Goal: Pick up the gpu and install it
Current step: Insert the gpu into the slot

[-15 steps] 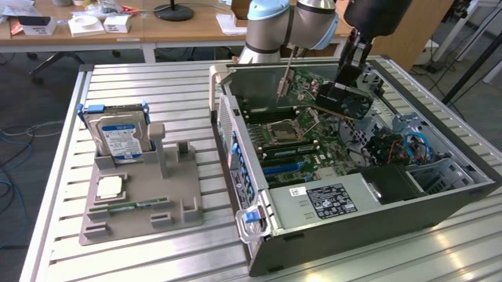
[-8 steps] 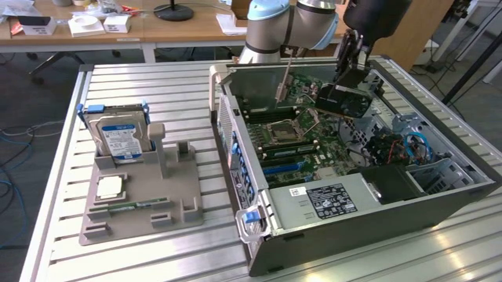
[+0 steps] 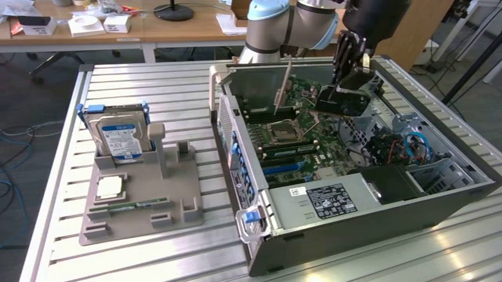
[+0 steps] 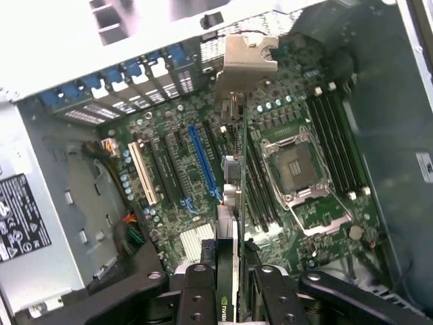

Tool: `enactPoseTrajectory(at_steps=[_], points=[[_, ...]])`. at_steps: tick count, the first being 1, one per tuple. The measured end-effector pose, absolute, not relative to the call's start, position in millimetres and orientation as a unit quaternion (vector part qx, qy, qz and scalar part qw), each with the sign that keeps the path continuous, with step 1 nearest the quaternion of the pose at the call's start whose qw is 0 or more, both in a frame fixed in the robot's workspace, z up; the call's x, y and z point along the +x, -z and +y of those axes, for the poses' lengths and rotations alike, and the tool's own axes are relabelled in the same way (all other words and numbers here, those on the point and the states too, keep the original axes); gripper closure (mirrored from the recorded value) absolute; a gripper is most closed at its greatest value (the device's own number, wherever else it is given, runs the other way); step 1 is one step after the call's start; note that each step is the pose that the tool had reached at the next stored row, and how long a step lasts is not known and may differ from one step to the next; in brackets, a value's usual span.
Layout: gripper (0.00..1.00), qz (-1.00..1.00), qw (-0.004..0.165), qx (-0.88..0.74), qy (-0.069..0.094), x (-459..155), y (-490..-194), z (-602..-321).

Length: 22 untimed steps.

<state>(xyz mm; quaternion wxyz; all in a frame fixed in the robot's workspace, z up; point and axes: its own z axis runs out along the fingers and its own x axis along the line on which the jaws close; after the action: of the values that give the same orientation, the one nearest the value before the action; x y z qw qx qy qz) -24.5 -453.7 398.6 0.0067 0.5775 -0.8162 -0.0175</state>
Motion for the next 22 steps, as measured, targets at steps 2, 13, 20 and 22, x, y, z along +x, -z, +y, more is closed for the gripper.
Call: enactPoseTrajectory(at_steps=[2, 13, 20, 22], points=[[0.74, -0.806, 0.007, 0.592, 0.017, -24.5, -397.9, -453.7], [0.74, -0.742, 0.009, 0.67, 0.017, -24.5, -394.0, -453.7], [0.74, -0.701, 0.01, 0.713, 0.016, -24.5, -391.9, -453.7], [0.74, -0.7, 0.01, 0.714, 0.016, -24.5, -391.8, -453.6]])
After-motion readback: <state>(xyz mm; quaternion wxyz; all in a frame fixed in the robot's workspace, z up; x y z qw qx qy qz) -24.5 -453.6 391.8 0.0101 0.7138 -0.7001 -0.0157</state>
